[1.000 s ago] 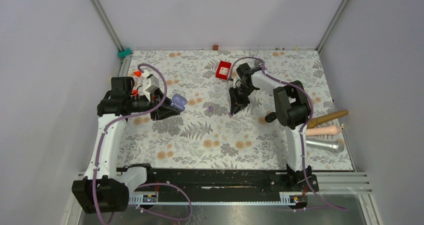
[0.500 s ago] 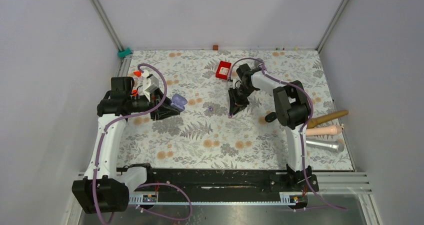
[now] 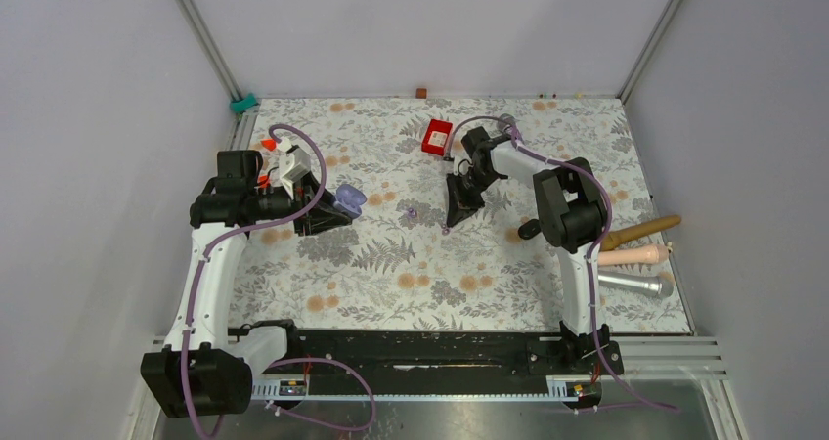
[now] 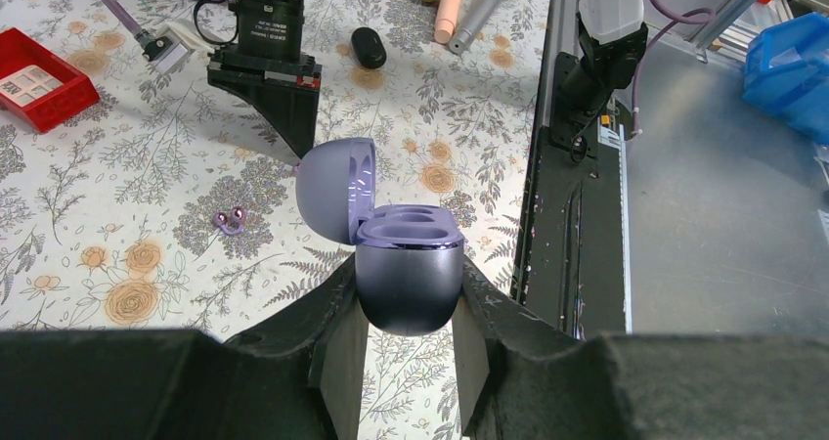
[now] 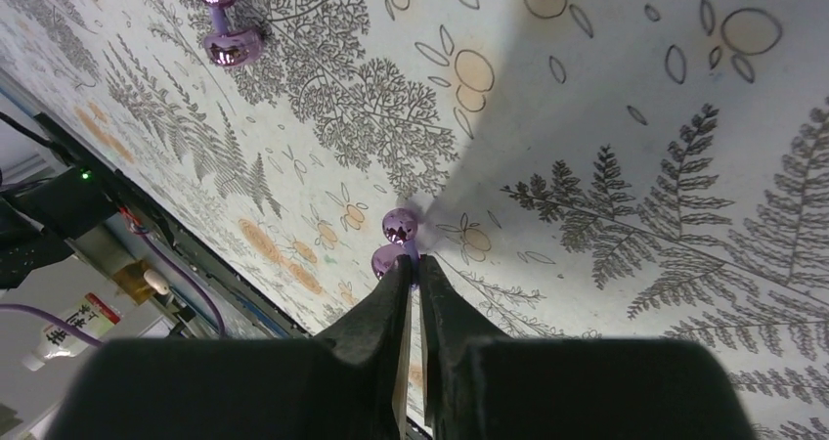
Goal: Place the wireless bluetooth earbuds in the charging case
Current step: Pick up the right earbud from the center of the board, then insert the right earbud into the right side groove of the charging case.
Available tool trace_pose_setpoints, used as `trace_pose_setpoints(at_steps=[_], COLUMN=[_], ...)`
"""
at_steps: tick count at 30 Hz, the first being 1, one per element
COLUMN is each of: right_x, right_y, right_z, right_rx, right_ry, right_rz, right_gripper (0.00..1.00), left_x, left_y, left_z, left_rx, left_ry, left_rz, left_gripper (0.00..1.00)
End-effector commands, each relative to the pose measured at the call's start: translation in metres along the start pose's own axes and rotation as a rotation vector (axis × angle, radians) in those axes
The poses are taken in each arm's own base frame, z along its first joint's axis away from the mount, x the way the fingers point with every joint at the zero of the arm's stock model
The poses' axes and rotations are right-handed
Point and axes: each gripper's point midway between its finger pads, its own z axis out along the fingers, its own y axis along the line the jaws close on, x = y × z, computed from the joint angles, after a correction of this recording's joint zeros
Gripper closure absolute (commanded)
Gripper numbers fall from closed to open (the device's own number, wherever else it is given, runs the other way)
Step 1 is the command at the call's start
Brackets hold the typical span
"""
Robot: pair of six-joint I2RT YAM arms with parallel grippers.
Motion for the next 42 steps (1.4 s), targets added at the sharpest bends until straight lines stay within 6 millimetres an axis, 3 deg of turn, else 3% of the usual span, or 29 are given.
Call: trace_pose_setpoints(at_steps=[1,13,17,22,28,34,39,42], right_x=[-0.004,-0.006,0.002,0.021,0.056,0.088,0.099,0.103], right_y=[0.033,0.096,0.125,0.157,0.194,0.218,0.228,0.231], right_z=[-0.029,-0.140,-0.181,-0.218,-0.243,-0.247,-0.261,-0.264], right_rx=[-0.067,-0.066,-0.081,-0.116,-0.161,-0.221,-0.206,-0.202], right_ry=[-0.064,-0.356,-0.466,-0.579,-0.687,-0.759,-0.801,-0.801], right_rz=[-0.062,-0.386,-0.499,-0.637,-0.821,-0.959,-1.025,-1.037], right_gripper=[0.93,0.94,0.94,0.94,0.93,0.91,0.90,0.90], left_x=[-0.007,-0.007,-0.005,0.003,0.017,0.015,0.005,0.001], left_y=[-0.006,-0.004,-0.003,-0.004,-0.022,-0.036,-0.033,-0.043], left_z=[0.000,0.002,0.003,0.013,0.037,0.055,0.073,0.083], left_rx=[0.032,0.061,0.076,0.122,0.229,0.333,0.349,0.415], left_ry=[-0.036,-0.051,-0.054,-0.039,0.029,0.052,0.134,0.169], left_rz=[0.050,0.000,-0.025,-0.048,-0.037,-0.026,0.022,0.035], left_gripper=[1.00,1.00,1.00,1.00,1.00,1.00,1.00,1.00])
